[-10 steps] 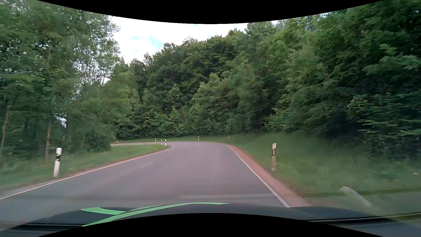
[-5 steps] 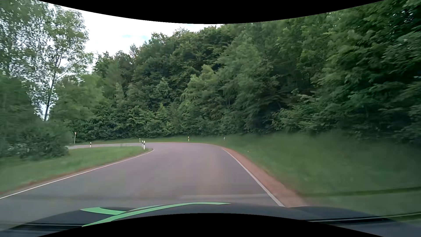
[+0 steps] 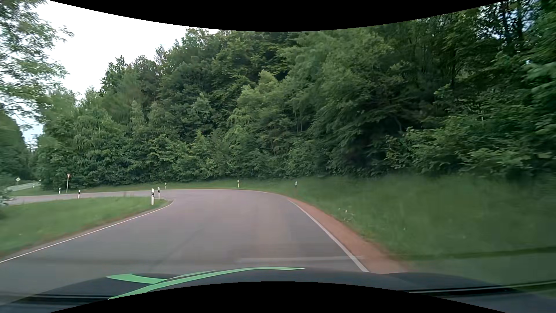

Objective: Follow the waypoints while adhering to traffic rules and regulations

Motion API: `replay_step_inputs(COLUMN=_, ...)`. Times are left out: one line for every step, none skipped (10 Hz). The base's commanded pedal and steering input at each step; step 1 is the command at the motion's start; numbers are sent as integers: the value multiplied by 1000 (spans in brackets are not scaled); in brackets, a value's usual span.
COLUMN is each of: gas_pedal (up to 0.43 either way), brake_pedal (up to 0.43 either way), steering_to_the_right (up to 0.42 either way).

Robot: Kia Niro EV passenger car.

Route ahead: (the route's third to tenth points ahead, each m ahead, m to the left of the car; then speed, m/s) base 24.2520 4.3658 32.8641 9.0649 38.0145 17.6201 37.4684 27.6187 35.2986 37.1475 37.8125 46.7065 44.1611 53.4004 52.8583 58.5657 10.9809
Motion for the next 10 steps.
replay_step_inputs(gas_pedal=0, brake_pedal=91, steering_to_the_right=-2)
replay_step_inputs(gas_pedal=0, brake_pedal=91, steering_to_the_right=-9)
replay_step_inputs(gas_pedal=0, brake_pedal=91, steering_to_the_right=-15)
replay_step_inputs(gas_pedal=0, brake_pedal=98, steering_to_the_right=-19)
replay_step_inputs(gas_pedal=0, brake_pedal=98, steering_to_the_right=-22)
replay_step_inputs(gas_pedal=0, brake_pedal=98, steering_to_the_right=-27)
replay_step_inputs(gas_pedal=0, brake_pedal=98, steering_to_the_right=-37)
replay_step_inputs(gas_pedal=0, brake_pedal=98, steering_to_the_right=-50)
replay_step_inputs(gas_pedal=0, brake_pedal=98, steering_to_the_right=-63)
replay_step_inputs(gas_pedal=0, brake_pedal=98, steering_to_the_right=-74)
